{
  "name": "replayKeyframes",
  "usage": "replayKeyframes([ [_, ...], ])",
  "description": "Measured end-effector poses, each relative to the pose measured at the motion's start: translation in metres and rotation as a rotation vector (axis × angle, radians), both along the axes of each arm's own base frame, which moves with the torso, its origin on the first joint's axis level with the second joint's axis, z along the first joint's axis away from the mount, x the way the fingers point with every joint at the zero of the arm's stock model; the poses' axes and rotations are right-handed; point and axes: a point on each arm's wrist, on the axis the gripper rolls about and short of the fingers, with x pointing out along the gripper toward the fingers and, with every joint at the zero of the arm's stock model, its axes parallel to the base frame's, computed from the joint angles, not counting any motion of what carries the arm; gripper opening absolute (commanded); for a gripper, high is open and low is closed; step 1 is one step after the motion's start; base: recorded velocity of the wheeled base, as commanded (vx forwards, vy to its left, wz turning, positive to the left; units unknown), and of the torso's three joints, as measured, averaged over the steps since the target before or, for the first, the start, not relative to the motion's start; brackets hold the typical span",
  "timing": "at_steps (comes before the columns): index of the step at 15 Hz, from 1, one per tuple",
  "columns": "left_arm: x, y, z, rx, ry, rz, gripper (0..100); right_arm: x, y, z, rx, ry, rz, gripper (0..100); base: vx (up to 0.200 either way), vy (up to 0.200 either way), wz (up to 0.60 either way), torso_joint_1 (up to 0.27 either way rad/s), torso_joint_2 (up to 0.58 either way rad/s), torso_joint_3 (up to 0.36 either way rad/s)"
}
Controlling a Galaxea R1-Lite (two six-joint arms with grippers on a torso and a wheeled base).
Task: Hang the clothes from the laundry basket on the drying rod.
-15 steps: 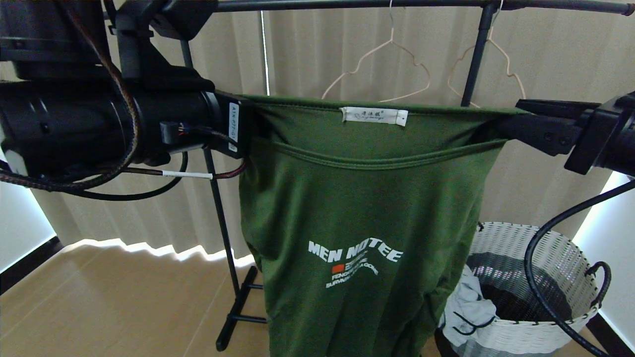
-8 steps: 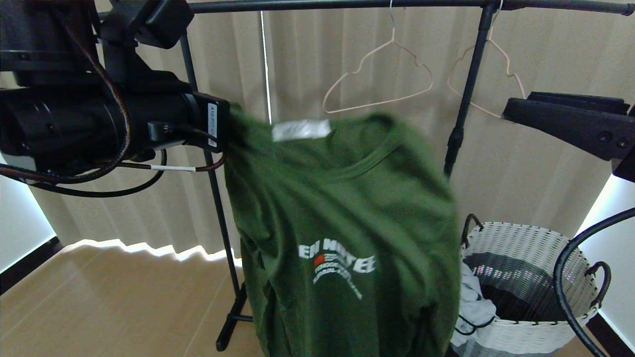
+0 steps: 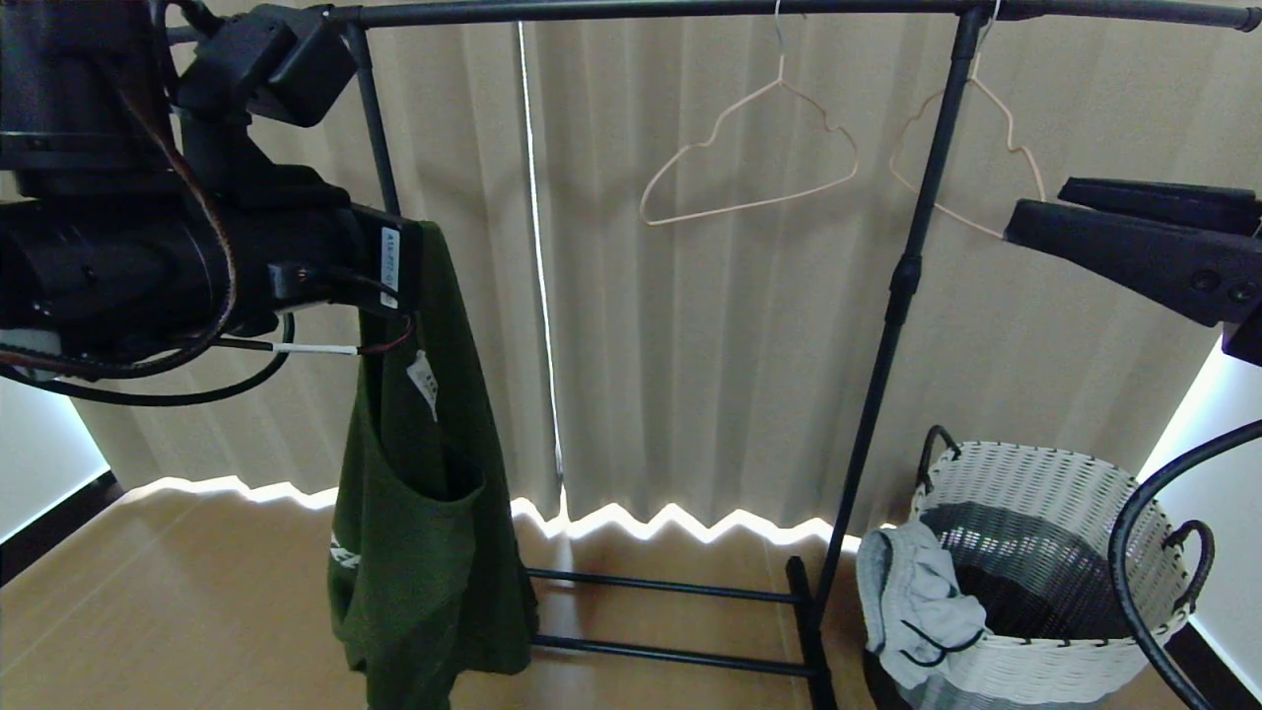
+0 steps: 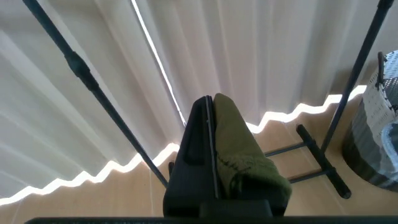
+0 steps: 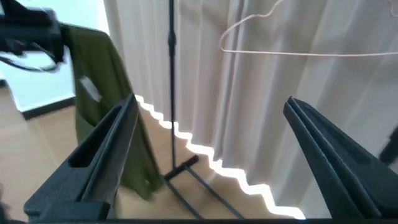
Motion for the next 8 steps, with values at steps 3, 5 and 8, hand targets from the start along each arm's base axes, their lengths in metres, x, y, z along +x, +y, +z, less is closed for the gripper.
replayKeyframes([
  [3,-0.009,0.010,-0.003,0.036,-0.004,0.014,0,0.000,-0.011,-0.010,-0.084,0.048,-0.071,100,0.000,0.000,0.00,0.000,0.00,0.000],
  [5,-0.019,0.020,-0.003,0.046,-0.010,0.029,0,-0.006,-0.021,-0.018,-0.137,0.124,-0.147,100,0.000,0.000,0.00,0.000,0.00,0.000],
  [8,-0.040,0.039,-0.007,0.044,-0.015,0.061,0,-0.015,-0.033,-0.025,-0.231,0.171,-0.317,100,0.000,0.000,0.00,0.000,0.00,0.000],
])
